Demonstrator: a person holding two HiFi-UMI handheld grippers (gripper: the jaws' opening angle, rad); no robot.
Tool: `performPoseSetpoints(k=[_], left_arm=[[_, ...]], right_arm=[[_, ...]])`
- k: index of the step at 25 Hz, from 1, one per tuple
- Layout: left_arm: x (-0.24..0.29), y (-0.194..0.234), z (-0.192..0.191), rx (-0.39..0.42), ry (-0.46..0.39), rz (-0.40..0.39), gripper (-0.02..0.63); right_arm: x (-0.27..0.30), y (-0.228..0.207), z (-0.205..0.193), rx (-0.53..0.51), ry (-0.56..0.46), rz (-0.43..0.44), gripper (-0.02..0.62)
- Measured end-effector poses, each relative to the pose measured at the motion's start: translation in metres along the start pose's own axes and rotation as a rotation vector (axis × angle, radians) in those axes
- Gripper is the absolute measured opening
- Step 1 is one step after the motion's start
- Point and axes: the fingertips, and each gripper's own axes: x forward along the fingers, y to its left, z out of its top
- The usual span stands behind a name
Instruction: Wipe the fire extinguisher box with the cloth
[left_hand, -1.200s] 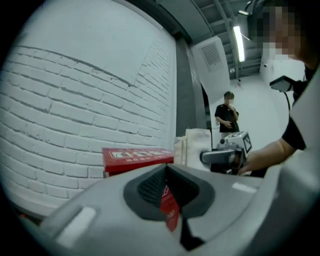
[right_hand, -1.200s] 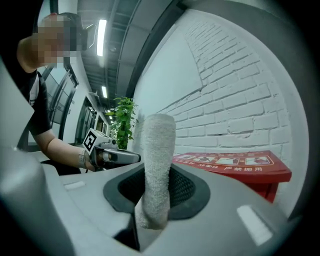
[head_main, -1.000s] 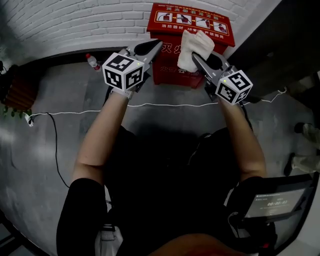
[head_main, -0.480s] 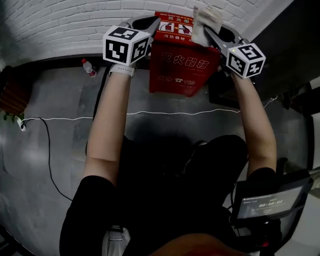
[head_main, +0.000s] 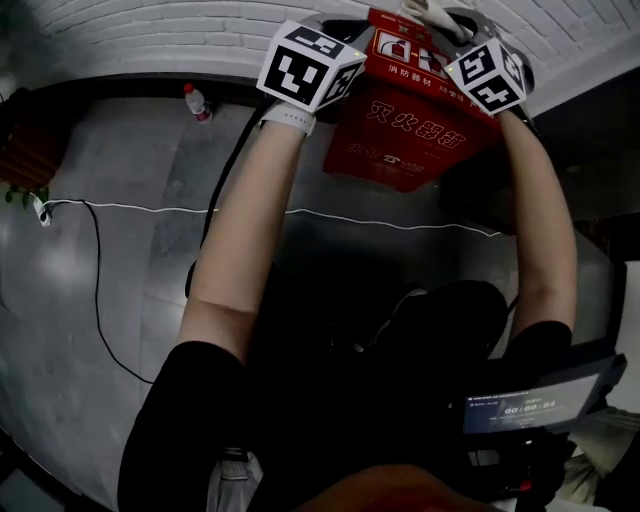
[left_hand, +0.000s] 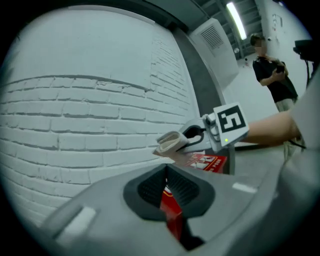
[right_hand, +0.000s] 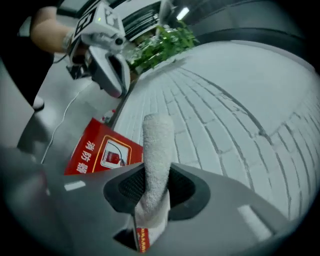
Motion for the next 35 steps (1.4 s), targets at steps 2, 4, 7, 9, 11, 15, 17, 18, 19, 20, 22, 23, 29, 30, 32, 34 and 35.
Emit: performPoseSetpoints(k=[2, 4, 7, 9, 11, 15, 17, 18, 19, 20, 22, 23, 29, 30, 32, 34, 35], left_arm=[[0.005, 0.001, -0.01, 0.001, 0.018, -0.015, 0.003], [0.008, 0.006, -0.019, -0.002, 0.032, -0.024, 0.003], [0.014, 0.014, -0.03, -0.008, 0.05, -0.033, 0.003], [0.017, 0.02, -0.036, -0.013, 0.056, -0.035, 0.003], [0.02, 0.024, -0.041, -0.012, 0.06, -0.041, 0.003], [0.029, 0.022, -0.05, -0.027, 0.063, -0.066, 0.003], [0.033, 0.02, -0.05, -0.042, 0.055, -0.079, 0.003], [0.034, 0.019, -0.048, -0.044, 0.049, -0.082, 0.003], [0.035, 0.018, -0.045, -0.042, 0.043, -0.082, 0.003], [0.035, 0.017, -0.042, -0.039, 0.037, -0.082, 0.003], [0.034, 0.013, -0.037, -0.034, 0.03, -0.082, 0.003], [0.034, 0.011, -0.034, -0.032, 0.029, -0.084, 0.003], [0.04, -0.024, -0.026, -0.029, 0.022, -0.113, 0.003], [0.044, -0.034, -0.026, -0.032, 0.02, -0.125, 0.003], [0.051, -0.052, -0.028, -0.034, 0.018, -0.151, 0.003], [0.057, -0.067, -0.031, -0.024, 0.023, -0.173, 0.003], [0.06, -0.073, -0.033, -0.016, 0.029, -0.179, 0.003]], right_arm=[[0.018, 0.01, 0.001, -0.158, 0.059, 0.018, 0.102], [0.036, 0.019, 0.001, -0.26, 0.099, 0.041, 0.102], [0.06, 0.029, -0.003, -0.369, 0.148, 0.078, 0.101], [0.073, 0.036, -0.008, -0.44, 0.182, 0.11, 0.101], [0.082, 0.046, -0.014, -0.512, 0.217, 0.158, 0.099], [0.083, 0.062, -0.026, -0.608, 0.258, 0.273, 0.087], [0.08, 0.064, -0.03, -0.622, 0.271, 0.307, 0.086], [0.078, 0.063, -0.033, -0.634, 0.277, 0.31, 0.086], [0.077, 0.062, -0.037, -0.647, 0.285, 0.312, 0.086], [0.074, 0.062, -0.042, -0.656, 0.295, 0.315, 0.086], [0.069, 0.061, -0.052, -0.662, 0.316, 0.326, 0.086], [0.065, 0.061, -0.058, -0.661, 0.325, 0.329, 0.086], [0.04, 0.057, -0.105, -0.633, 0.386, 0.343, 0.086], [0.035, 0.057, -0.116, -0.626, 0.399, 0.345, 0.086], [0.025, 0.058, -0.142, -0.61, 0.426, 0.348, 0.086], [0.014, 0.057, -0.167, -0.591, 0.459, 0.35, 0.086], [0.007, 0.057, -0.18, -0.582, 0.478, 0.353, 0.086]])
